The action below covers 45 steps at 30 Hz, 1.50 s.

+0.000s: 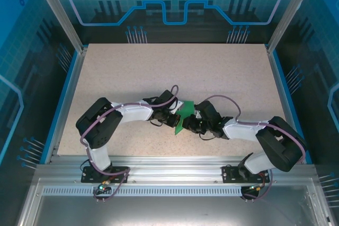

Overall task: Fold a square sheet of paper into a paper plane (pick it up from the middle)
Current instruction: Third fold the triangle at the center of the table.

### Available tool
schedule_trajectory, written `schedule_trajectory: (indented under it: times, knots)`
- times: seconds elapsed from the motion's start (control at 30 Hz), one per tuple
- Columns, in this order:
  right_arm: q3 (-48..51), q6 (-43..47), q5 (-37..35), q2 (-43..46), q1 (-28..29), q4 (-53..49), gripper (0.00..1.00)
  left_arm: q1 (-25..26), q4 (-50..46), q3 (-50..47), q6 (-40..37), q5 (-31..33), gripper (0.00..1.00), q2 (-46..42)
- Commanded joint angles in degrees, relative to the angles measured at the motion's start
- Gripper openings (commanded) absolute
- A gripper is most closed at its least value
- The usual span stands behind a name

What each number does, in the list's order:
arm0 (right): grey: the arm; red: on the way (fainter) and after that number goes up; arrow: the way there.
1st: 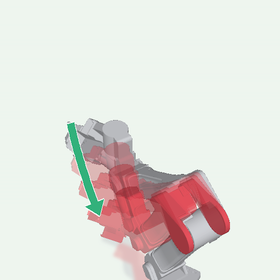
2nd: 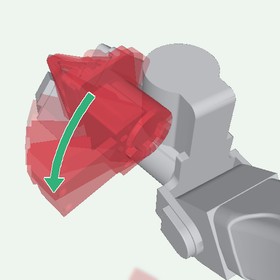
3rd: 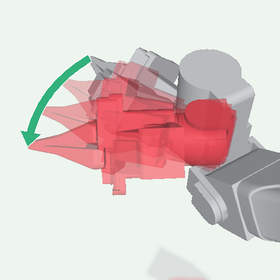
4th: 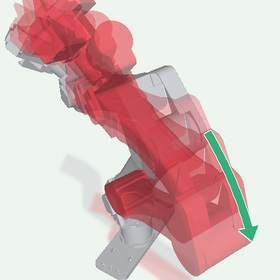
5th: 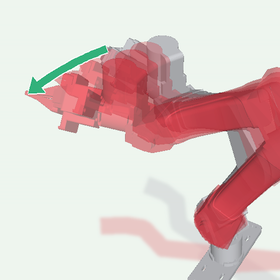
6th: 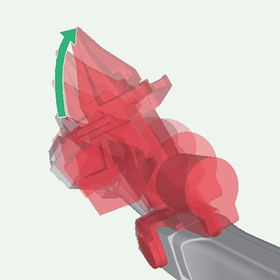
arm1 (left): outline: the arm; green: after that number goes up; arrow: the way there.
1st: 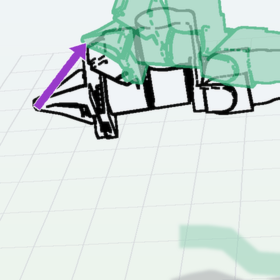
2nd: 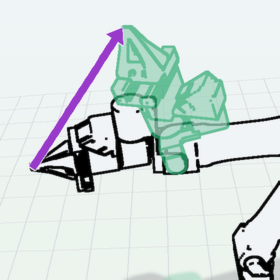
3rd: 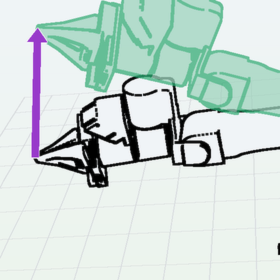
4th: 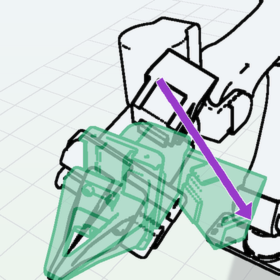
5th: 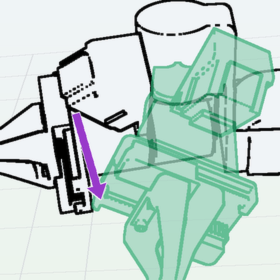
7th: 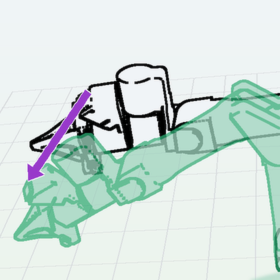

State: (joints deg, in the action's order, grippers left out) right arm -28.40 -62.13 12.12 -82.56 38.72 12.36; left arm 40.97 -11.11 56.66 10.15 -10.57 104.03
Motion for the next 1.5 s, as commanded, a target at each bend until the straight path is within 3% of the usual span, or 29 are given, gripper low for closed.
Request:
schedule_trajectory:
  times: [0.0,0.53,0.8,1.03,1.47]
  knots:
    - [0.8,-1.4,-1.2,-1.4,0.9,3.7,0.18,-0.5,-2.5,0.4,-0.7,-1.4,0.0,1.8]
    - [3.0,-2.5,-2.0,-8.5,0.7,9.3,0.18,-0.6,-2.5,0.6,-0.2,-1.7,0.0,2.5]
    - [2.9,-0.3,-2.4,0.4,2.1,4.1,0.2,-0.8,-3.0,0.9,-0.1,-1.7,0.0,3.1]
    - [3.2,-2.7,-4.4,1.4,4.9,5.8,0.2,-0.9,-2.8,0.4,0.1,-1.7,0.0,2.8]
    - [2.5,-4.7,-3.4,-5.9,6.1,13.0,0.19,-1.2,-3.4,0.9,0.2,-1.8,0.0,2.6]
